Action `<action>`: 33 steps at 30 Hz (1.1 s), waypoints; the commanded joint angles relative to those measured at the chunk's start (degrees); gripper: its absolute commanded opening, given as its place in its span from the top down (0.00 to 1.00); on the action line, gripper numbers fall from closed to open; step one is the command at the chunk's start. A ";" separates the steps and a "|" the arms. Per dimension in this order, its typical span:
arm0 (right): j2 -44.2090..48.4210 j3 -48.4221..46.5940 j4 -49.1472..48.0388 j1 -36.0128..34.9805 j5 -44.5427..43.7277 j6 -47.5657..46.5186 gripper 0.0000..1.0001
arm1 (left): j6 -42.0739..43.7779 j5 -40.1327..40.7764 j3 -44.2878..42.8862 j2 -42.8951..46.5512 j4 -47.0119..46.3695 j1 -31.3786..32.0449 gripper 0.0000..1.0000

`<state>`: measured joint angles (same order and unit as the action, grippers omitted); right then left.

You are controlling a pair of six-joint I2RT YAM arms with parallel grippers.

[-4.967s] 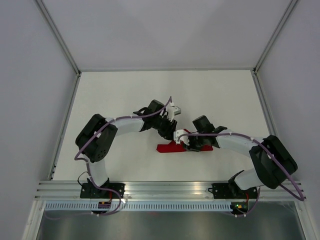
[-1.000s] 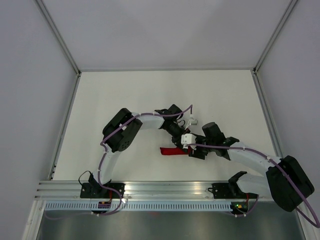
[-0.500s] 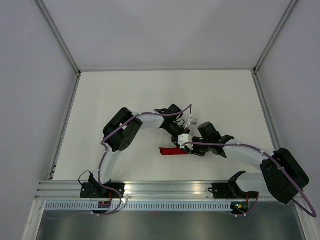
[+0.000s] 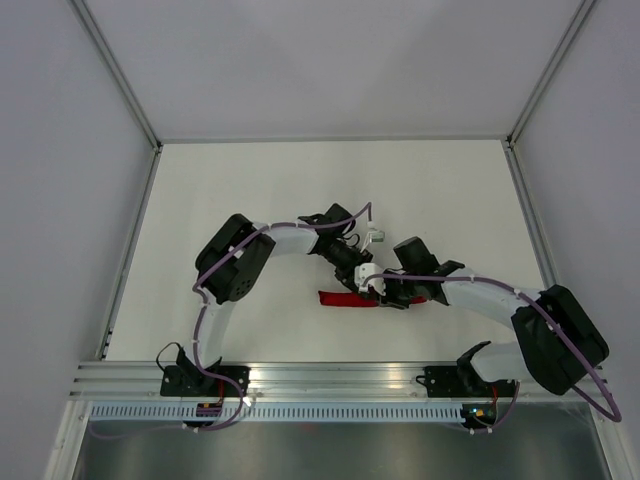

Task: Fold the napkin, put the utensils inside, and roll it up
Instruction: Roll the napkin with the utensil

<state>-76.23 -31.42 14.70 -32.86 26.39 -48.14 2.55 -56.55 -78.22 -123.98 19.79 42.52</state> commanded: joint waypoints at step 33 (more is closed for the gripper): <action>-37.77 -31.86 38.48 13.35 14.48 -15.49 0.89 | 12.64 59.36 38.41 35.59 -51.35 18.20 0.43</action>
<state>-110.04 -64.36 55.31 -19.25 46.33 -60.84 4.82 -5.37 -37.63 -85.14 -29.71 59.31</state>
